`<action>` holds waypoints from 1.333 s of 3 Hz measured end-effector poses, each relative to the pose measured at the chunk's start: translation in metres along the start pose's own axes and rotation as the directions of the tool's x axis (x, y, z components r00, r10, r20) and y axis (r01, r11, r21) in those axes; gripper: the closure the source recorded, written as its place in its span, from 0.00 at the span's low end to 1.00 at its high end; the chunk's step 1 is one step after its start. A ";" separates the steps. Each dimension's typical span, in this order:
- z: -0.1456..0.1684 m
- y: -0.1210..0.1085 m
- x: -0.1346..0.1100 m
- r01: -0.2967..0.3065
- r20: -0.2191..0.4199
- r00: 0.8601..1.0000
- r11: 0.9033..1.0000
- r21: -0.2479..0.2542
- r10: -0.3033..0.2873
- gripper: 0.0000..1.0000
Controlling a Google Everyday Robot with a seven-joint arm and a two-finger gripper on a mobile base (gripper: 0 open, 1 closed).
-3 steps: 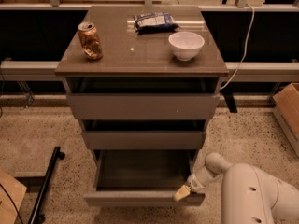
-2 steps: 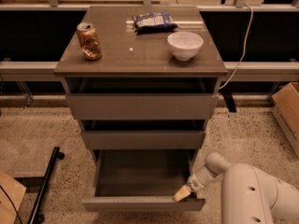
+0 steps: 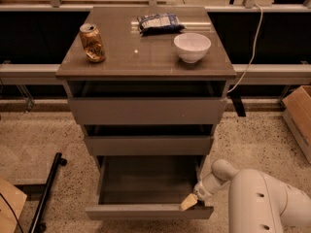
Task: Open bottom drawer
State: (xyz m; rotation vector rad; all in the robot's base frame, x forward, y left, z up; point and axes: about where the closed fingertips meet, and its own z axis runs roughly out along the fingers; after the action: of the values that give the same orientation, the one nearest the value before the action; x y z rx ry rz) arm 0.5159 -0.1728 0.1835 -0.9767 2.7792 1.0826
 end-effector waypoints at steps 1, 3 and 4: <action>0.010 0.016 0.011 0.021 -0.099 0.995 1.000 0.017 -0.019 0.00; 0.015 0.033 0.048 -0.014 -0.172 0.985 1.000 0.025 0.018 0.19; 0.014 0.040 0.059 -0.014 -0.179 0.984 1.000 0.015 0.017 0.48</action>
Offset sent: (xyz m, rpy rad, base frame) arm -0.1177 -0.0109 0.0007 -0.1842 0.1822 0.1061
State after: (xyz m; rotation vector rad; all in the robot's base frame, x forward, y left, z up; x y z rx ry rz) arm 0.4431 -0.1742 0.1846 -1.1053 2.9349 1.0239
